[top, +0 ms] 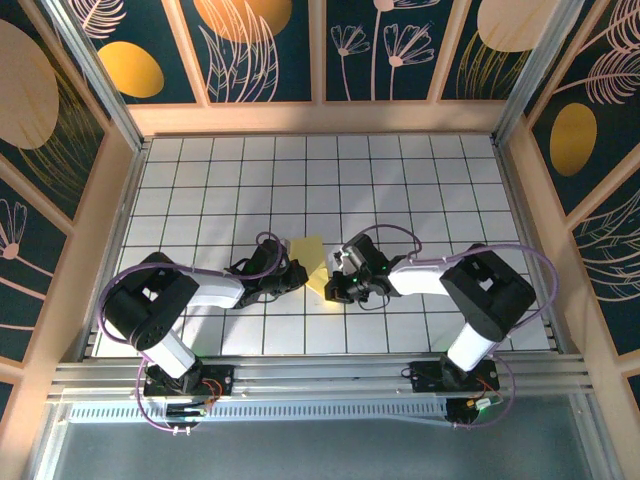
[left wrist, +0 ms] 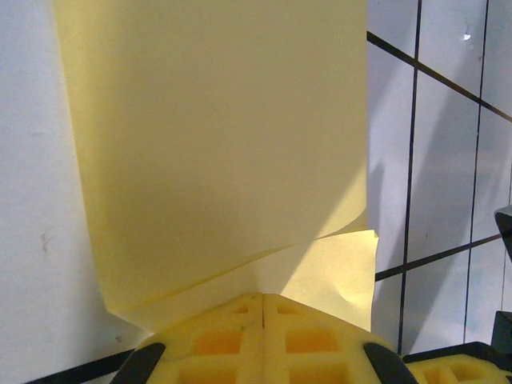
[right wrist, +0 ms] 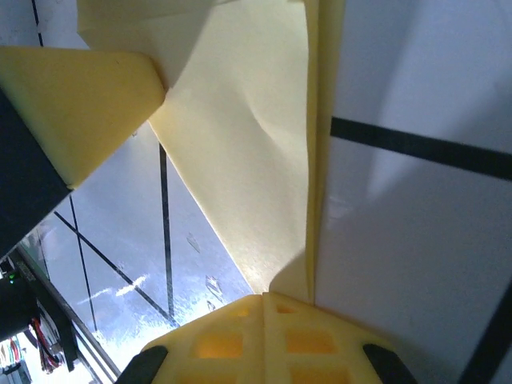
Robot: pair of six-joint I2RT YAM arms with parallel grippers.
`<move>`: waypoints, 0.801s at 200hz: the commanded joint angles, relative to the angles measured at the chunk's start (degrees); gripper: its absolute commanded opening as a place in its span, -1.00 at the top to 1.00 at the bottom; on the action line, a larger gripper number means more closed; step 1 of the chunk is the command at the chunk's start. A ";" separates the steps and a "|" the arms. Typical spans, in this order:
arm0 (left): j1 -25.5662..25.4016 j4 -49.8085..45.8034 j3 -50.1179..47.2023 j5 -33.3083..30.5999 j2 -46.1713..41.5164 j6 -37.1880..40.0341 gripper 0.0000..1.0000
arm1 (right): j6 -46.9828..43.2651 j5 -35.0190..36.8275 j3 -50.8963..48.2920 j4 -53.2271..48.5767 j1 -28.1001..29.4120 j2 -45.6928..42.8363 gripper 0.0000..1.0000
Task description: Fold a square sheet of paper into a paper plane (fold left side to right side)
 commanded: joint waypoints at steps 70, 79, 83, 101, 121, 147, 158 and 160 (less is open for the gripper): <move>-3.74 1.20 0.76 -0.59 9.50 -7.98 1.00 | -8.77 2.82 0.45 -17.64 -6.10 -11.45 0.84; -4.33 2.38 0.99 -0.42 10.08 -9.11 1.00 | -10.18 3.94 0.54 -17.51 -7.66 -13.07 0.68; -4.54 3.01 1.08 -0.34 10.29 -9.68 1.00 | -10.83 4.37 0.55 -17.27 -8.39 -13.67 0.61; -4.76 6.00 0.95 0.19 10.55 -11.63 1.00 | -14.13 5.52 0.29 -14.63 -10.38 -15.61 0.29; -4.75 6.80 1.07 -0.73 8.69 -11.94 0.92 | -16.93 5.66 -0.42 -9.89 -10.73 -15.69 0.02; -4.28 1.85 2.81 -3.13 4.23 -9.01 0.56 | -19.75 4.07 -0.10 -4.21 -10.74 -13.06 -0.08; -3.65 -0.56 3.26 -4.17 0.85 -7.64 0.43 | -20.63 3.71 0.26 -2.09 -10.66 -11.64 -0.09; -3.44 -1.02 3.34 -4.41 0.38 -7.35 0.41 | -20.87 3.52 0.34 -1.82 -10.65 -11.36 -0.09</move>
